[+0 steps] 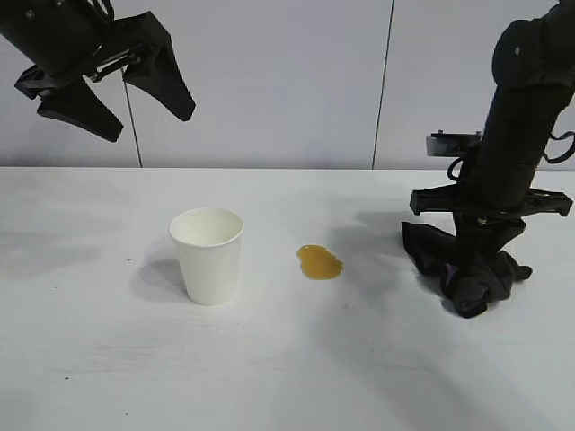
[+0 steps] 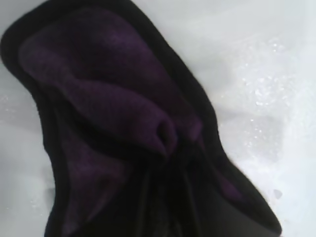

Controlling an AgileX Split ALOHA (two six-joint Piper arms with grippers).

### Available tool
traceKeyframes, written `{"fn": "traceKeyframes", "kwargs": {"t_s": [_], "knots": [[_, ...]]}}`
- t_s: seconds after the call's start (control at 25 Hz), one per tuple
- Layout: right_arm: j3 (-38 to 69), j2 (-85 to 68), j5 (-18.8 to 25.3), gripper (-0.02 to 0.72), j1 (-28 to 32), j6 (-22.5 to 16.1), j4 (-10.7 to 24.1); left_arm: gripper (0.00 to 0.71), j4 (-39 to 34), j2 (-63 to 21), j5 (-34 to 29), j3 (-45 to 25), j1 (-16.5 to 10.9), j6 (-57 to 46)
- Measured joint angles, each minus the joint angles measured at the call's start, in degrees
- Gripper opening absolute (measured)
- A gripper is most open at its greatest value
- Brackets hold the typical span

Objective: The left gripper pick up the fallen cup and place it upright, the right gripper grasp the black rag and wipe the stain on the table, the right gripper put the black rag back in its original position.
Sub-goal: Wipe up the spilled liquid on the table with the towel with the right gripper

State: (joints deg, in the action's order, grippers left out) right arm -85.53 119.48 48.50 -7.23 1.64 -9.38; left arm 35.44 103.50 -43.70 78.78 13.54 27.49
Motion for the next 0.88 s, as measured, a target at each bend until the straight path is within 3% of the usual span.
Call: {"fn": "traceKeyframes", "kwargs": {"t_s": [0.32, 0.48, 0.72, 0.88], "knots": [[-6.9, -1.6, 2.8, 0.088, -10.7, 0.1, -1.1, 0.694, 0.0, 0.0, 0.0, 0.0, 0.0, 0.0], [-8.2, -1.6, 2.3, 0.088, -15.5, -0.1, -1.4, 0.694, 0.0, 0.0, 0.0, 0.0, 0.0, 0.0], [-8.2, 1.2, 1.0, 0.088, -16.7, -0.7, -0.9, 0.694, 0.0, 0.0, 0.0, 0.0, 0.0, 0.0], [-8.2, 5.0, -2.4, 0.088, -17.0, 0.8, -1.4, 0.694, 0.0, 0.0, 0.0, 0.0, 0.0, 0.0]]}}
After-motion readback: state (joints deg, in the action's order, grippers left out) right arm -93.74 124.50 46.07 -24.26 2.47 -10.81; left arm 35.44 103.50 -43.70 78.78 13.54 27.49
